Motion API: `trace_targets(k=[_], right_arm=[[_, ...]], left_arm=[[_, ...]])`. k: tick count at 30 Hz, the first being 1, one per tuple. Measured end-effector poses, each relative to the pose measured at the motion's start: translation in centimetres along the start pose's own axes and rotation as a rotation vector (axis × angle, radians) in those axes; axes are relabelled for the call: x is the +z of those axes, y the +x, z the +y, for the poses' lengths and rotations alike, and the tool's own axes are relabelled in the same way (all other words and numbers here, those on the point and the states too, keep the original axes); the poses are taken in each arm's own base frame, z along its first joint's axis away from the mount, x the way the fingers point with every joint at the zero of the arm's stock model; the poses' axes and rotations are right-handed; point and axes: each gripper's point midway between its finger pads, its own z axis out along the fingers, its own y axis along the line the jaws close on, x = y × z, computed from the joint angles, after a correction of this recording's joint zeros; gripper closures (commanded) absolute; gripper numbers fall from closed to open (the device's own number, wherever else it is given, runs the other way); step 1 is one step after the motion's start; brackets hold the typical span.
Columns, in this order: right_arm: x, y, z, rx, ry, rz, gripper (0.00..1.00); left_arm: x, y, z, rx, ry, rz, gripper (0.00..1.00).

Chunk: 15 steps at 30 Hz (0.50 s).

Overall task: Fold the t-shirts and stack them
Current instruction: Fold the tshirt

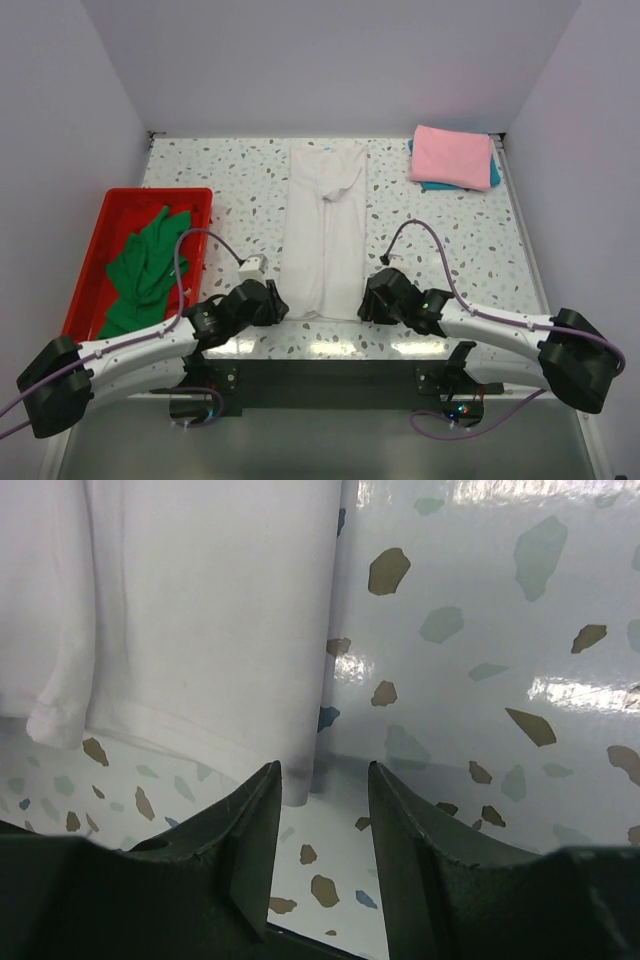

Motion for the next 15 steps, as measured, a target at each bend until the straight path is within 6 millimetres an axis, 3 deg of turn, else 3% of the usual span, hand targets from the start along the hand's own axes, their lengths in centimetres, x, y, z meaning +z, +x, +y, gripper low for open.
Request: trace_targets(k=[8, 11, 15], right_arm=[[1.0, 1.3, 1.5, 0.016, -0.039, 0.024, 0.57], [1.4, 1.6, 2.4, 0.019, -0.056, 0.026, 0.65], [1.5, 1.7, 2.5, 0.031, -0.054, 0.029, 0.77]], left_arm=[[0.4, 1.0, 1.2, -0.002, -0.052, 0.031, 0.54], [0.7, 1.1, 1.3, -0.012, -0.058, 0.031, 0.55], [1.1, 1.0, 1.2, -0.019, -0.059, 0.026, 0.67]])
